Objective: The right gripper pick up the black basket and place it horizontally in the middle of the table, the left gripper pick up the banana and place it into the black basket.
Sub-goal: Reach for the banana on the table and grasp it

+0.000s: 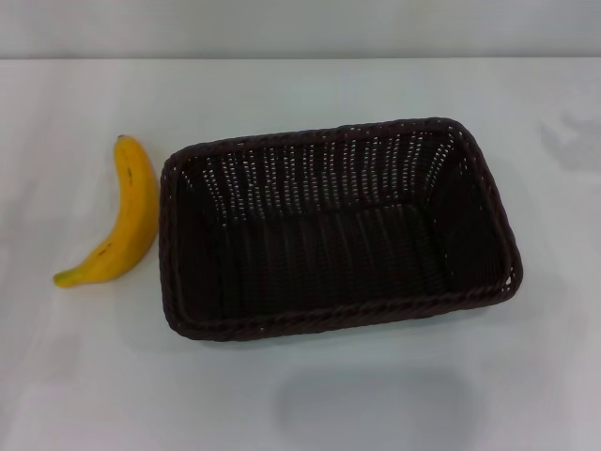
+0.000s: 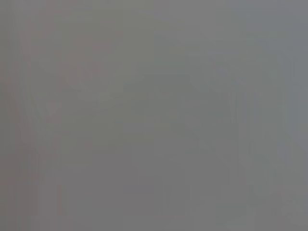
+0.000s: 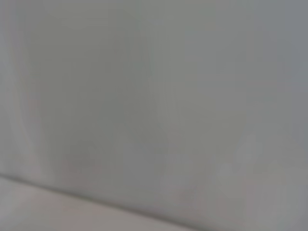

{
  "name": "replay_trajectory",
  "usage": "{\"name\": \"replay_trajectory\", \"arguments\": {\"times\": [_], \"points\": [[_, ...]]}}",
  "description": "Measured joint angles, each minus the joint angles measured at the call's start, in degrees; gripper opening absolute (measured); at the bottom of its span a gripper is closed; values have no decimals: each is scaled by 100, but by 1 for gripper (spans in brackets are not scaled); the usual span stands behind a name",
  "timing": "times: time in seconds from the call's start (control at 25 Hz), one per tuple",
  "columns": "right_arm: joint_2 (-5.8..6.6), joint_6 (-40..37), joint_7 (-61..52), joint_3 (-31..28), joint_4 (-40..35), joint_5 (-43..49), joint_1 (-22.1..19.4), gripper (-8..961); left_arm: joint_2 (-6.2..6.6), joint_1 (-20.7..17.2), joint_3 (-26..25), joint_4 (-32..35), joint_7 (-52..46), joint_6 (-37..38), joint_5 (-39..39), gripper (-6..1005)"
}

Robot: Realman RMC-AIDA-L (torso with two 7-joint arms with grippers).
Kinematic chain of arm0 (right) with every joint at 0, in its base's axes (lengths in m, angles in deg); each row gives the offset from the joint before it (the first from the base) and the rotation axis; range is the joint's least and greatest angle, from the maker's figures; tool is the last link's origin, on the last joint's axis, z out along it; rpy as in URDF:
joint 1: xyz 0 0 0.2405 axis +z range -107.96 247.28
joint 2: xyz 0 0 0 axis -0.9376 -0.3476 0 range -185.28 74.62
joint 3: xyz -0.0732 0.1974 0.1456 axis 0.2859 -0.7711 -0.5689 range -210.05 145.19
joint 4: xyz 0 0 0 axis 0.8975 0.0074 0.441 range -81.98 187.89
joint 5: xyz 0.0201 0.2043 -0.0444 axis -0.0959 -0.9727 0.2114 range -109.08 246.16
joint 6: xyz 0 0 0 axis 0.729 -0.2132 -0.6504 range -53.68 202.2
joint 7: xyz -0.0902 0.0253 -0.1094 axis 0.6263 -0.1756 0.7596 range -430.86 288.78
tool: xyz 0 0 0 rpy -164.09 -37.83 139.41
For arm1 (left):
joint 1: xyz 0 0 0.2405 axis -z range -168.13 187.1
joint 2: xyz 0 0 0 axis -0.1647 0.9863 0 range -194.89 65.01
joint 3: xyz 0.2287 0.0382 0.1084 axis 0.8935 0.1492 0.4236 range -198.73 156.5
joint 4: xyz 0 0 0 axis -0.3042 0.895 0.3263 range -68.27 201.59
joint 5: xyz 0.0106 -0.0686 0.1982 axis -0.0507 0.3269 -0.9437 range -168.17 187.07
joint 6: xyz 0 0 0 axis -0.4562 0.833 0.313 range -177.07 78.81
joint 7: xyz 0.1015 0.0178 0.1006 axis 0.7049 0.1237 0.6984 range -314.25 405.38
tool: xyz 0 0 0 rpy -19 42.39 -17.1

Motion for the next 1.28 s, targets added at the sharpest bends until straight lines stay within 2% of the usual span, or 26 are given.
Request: {"name": "replay_trajectory", "arguments": {"times": [0.12,0.28,0.4,0.48,0.6,0.64,0.68,0.72,0.8,0.92,0.96,1.04,1.12,1.16,1.24,1.28], "points": [[8,-297,1790,-469,1048,-1352,-250,401,118,-186,-18,605,-1010,435,-673,839],[14,-19,4120,-1294,2909,-2881,-196,404,319,-399,-34,1646,-2806,993,-1926,838],[14,233,5299,-2016,4183,-3282,-7,406,524,-436,-39,2389,-4312,1213,-3021,838],[15,331,5824,-2488,4808,-3317,84,454,664,-412,-45,2824,-5273,1264,-3750,837],[22,319,6363,-2778,5262,-3302,79,525,896,-260,-51,3440,-6782,1252,-4974,836],[23,297,6490,-2807,5352,-3305,63,549,977,-173,-52,3623,-7254,1221,-5357,836],[24,275,6557,-2827,5392,-3309,48,573,1110,-21,-57,3854,-7916,1115,-5984,836],[27,232,6683,-2871,5467,-3325,27,597,1174,65,-68,3960,-8282,1051,-6263,836],[30,185,6798,-3017,5605,-3323,9,665,1407,479,-238,4127,-9378,634,-7318,835],[36,167,6920,-3221,5779,-3305,3,795,1591,1182,-802,4103,-10374,-173,-8674,834],[36,164,6969,-3246,5810,-3305,5,839,1611,1392,-990,4095,-10579,-430,-9062,834],[34,157,7116,-3270,5870,-3304,30,854,1639,1730,-1205,4115,-10914,-775,-9724,834],[27,151,7222,-3272,5959,-3313,89,869,1647,1800,-1222,4118,-10993,-846,-9900,833],[27,150,7242,-3271,5982,-3320,104,876,1674,2014,-1238,4103,-11198,-1011,-10412,833],[26,147,7290,-3272,6060,-3350,110,876,1680,2143,-1238,4067,-11273,-1075,-10689,833],[25,145,7299,-3273,6066,-3356,94,876,1509,2726,-1199,3734,-11355,-1134,-11627,832]]}}
